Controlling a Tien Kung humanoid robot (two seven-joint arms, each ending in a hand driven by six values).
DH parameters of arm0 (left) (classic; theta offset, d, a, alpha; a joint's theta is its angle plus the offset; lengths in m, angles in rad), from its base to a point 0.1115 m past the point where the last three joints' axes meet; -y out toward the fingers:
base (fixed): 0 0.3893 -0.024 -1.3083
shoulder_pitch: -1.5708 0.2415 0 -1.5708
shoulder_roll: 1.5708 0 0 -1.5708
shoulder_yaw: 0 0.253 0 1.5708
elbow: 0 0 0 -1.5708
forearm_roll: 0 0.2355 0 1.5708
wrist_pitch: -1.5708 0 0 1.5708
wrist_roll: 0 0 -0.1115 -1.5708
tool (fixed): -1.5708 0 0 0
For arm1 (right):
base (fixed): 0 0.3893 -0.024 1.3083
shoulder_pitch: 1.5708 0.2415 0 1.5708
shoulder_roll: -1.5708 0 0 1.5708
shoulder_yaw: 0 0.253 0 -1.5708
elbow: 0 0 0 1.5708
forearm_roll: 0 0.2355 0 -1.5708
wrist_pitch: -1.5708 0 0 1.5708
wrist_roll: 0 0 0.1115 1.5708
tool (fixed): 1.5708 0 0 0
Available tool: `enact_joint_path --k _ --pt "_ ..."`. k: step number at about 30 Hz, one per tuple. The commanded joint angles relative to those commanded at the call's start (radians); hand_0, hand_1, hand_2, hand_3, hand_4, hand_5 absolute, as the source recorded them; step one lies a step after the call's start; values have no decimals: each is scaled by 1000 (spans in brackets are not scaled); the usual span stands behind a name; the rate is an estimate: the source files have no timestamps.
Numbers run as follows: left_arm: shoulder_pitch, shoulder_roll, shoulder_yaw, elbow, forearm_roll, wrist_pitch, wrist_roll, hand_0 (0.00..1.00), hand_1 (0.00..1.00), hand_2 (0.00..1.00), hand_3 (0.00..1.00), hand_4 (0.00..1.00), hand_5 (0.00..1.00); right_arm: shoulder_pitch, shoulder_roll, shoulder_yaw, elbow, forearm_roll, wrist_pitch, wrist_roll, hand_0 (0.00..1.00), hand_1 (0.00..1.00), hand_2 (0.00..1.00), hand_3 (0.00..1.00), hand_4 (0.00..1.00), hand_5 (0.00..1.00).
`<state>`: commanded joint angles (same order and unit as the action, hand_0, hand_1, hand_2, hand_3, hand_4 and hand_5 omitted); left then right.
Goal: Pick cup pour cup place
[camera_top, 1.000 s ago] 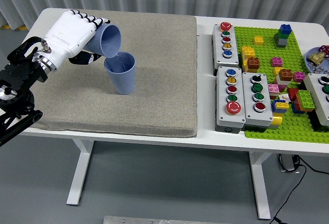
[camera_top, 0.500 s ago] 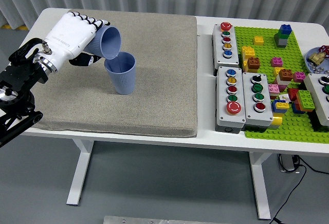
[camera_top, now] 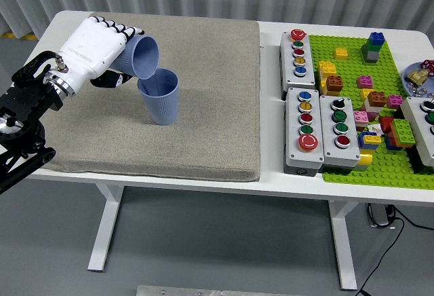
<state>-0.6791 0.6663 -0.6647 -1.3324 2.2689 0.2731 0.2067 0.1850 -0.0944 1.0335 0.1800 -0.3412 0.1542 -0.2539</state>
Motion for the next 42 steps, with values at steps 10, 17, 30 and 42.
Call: enact_joint_path --k 10,17,30,42 --pt "-1 -2 -5 3 0 0 -1 502 524 599 726 518 2 4 -1 0 0 3 0 1 746 712 764 617 201 172" --pt "-2 0 -8 3 0 -1 0 497 524 600 727 517 2 5 -2 0 0 3 1 1 746 712 764 618 202 171" --pt "-6 0 -6 -2 0 8 5 500 523 596 724 514 2 7 -3 -1 0 5 1 2 746 712 764 618 203 170" --pt "-1 -3 -10 -1 0 17 5 501 523 595 721 511 2 6 -2 2 0 2 1 1 746 712 764 618 203 171"
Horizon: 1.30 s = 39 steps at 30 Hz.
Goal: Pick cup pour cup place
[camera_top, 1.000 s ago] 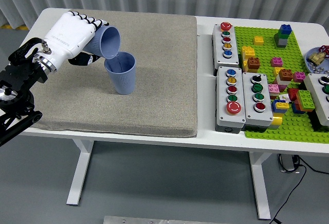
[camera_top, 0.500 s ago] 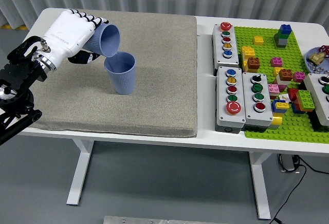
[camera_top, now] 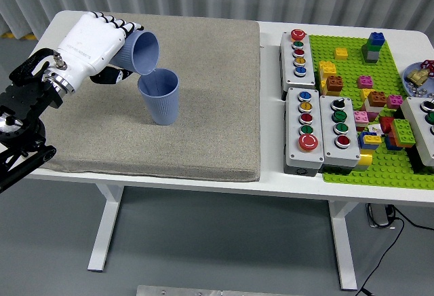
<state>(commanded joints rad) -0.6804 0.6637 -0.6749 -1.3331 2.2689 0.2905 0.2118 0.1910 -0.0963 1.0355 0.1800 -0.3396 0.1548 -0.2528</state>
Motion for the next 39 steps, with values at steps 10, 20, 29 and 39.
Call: enact_joint_path --k 10,20,29,39 --pt "1 -1 0 -1 0 1 0 502 523 594 721 510 2 0 0 -3 0 1 0 0 745 711 764 618 202 169" --pt "16 -5 -12 -6 0 17 -7 503 523 592 720 509 2 -3 2 0 0 -2 -1 -1 746 711 763 618 202 168" --pt "61 -38 -89 26 0 60 -84 500 518 585 711 510 2 -9 7 2 0 -6 1 -2 746 711 763 618 203 169" --pt "106 -98 -224 113 -279 17 -217 500 515 575 700 509 2 -7 10 4 0 -8 2 -4 746 711 763 618 200 167"
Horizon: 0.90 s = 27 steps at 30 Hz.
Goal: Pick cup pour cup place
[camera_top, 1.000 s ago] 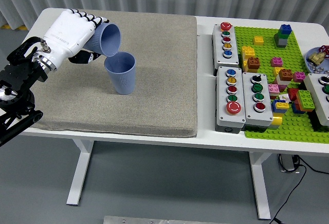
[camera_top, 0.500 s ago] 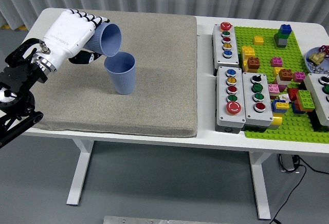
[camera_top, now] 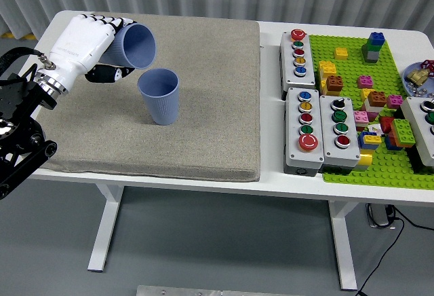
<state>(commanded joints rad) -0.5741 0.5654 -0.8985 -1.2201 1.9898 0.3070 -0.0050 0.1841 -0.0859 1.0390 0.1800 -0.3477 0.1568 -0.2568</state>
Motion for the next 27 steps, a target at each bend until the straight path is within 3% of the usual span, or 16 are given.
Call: enact_joint_path --k 9,11,12,17,19,27 --pt "27 -66 -127 85 -370 -112 -104 498 515 578 700 510 2 4 0 0 0 -1 0 2 746 711 763 619 200 167" --pt "32 -77 -144 99 -448 -119 -109 500 514 574 691 511 2 5 0 0 0 0 0 2 746 711 763 618 200 168" --pt "36 -89 -156 112 -533 -124 -111 500 514 574 691 511 2 6 0 1 0 -2 0 1 746 711 763 618 200 168" --pt "43 -112 -170 135 -702 -134 -130 501 513 569 678 510 2 8 1 2 0 -3 0 0 746 711 764 619 201 168" --pt "48 -131 -169 160 -756 -112 -158 501 513 569 678 510 2 8 1 1 0 -3 0 0 746 711 764 619 201 168" --pt "90 -202 -189 245 -796 -69 -295 505 513 567 674 517 2 7 3 4 0 -8 -1 -1 746 711 764 619 202 169"
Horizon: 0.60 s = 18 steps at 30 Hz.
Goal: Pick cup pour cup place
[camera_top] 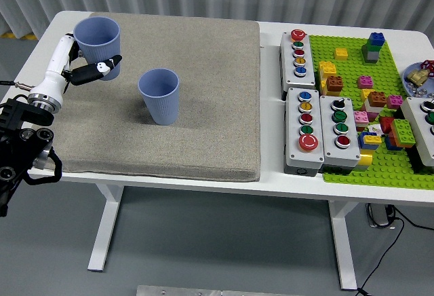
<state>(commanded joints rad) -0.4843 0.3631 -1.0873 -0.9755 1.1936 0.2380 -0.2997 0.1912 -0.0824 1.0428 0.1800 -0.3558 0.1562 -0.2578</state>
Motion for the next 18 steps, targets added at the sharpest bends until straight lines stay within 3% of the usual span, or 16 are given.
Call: enact_joint_path --k 2,5,18 --pt "18 -32 -21 13 -6 17 -24 504 512 569 676 533 2 0 2 2 0 -3 0 -1 746 711 764 619 202 169" --pt "33 -57 -26 28 -6 26 -35 504 512 569 676 533 2 1 4 4 0 -5 0 -2 746 711 764 619 202 169" --pt "54 -89 -9 88 22 44 -46 512 516 572 674 528 2 2 5 4 0 -7 0 -2 746 713 765 620 202 170"
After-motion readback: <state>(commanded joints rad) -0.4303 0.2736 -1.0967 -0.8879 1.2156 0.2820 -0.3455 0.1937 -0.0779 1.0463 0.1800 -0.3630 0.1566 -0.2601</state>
